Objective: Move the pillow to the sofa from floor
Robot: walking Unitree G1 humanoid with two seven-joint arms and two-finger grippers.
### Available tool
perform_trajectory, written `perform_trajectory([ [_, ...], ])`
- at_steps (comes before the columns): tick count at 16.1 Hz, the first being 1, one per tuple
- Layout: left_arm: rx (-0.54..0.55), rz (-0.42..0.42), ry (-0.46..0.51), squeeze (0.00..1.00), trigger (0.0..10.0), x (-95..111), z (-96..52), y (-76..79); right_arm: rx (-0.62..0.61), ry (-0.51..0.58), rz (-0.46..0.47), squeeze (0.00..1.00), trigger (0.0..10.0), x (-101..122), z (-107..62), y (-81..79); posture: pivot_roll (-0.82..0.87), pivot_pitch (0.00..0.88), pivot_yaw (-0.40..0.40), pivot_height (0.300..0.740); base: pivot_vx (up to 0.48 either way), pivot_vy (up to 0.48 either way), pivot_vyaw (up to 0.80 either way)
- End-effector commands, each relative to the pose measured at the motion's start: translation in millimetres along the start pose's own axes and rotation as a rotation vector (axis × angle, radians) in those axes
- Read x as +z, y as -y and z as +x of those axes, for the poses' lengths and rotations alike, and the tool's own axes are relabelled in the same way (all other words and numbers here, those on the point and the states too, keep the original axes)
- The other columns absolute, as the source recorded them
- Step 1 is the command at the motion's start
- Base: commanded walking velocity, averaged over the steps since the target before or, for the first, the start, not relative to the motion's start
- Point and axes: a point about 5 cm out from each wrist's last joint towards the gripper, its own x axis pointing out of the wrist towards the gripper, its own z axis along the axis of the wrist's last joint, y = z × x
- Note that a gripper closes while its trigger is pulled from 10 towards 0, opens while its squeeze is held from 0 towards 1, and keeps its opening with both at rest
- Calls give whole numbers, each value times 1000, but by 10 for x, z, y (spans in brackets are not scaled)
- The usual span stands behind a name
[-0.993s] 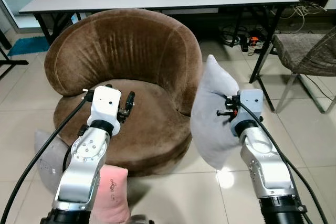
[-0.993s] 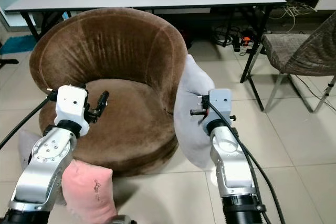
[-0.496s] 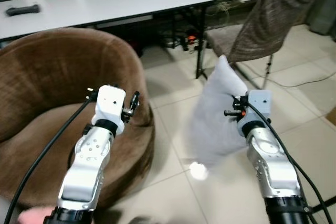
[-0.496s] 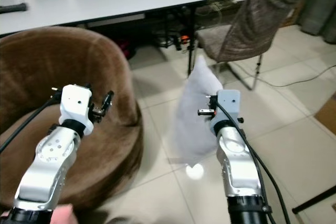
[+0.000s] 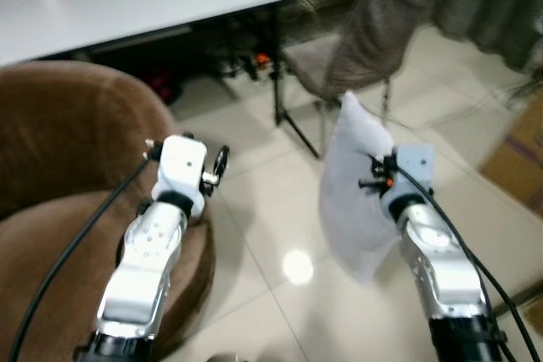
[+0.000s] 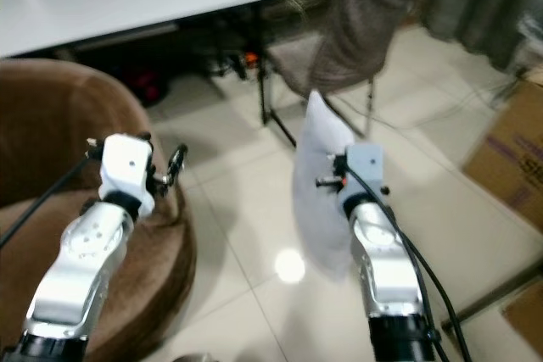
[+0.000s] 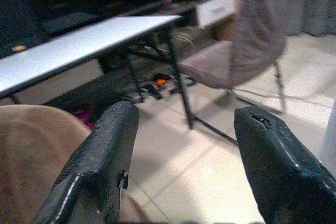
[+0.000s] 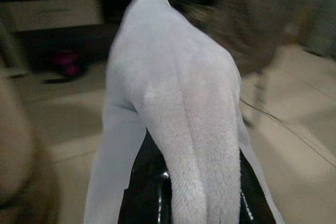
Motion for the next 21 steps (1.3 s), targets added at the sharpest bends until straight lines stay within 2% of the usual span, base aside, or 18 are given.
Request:
perform_trajectory([
  [1, 28, 21, -16, 0, 10000, -35, -35, -89, 98, 93, 8, 0, 10000, 215, 36, -198, 113, 0, 28, 740, 300, 0, 800],
  [5, 19, 32, -14, 0, 10000, -29, -46, -77, 247, 115, -18, 0, 10000, 256, 8, -313, 122, 0, 26, 740, 301, 0, 800],
  [15, 6, 47, -12, 0, 10000, -15, -53, -80, 229, 131, -7, 0, 10000, 284, 11, -304, 122, 0, 34, 740, 301, 0, 800],
  [17, 6, 49, -12, 0, 10000, -14, -53, -82, 181, 132, 24, 0, 10000, 288, 43, -257, 122, 0, 34, 740, 298, 0, 0],
  [21, 9, 50, -12, 0, 10000, -17, -65, -81, 199, 129, 38, 0, 10000, 296, 51, -270, 124, 0, 29, 740, 296, 0, 0],
])
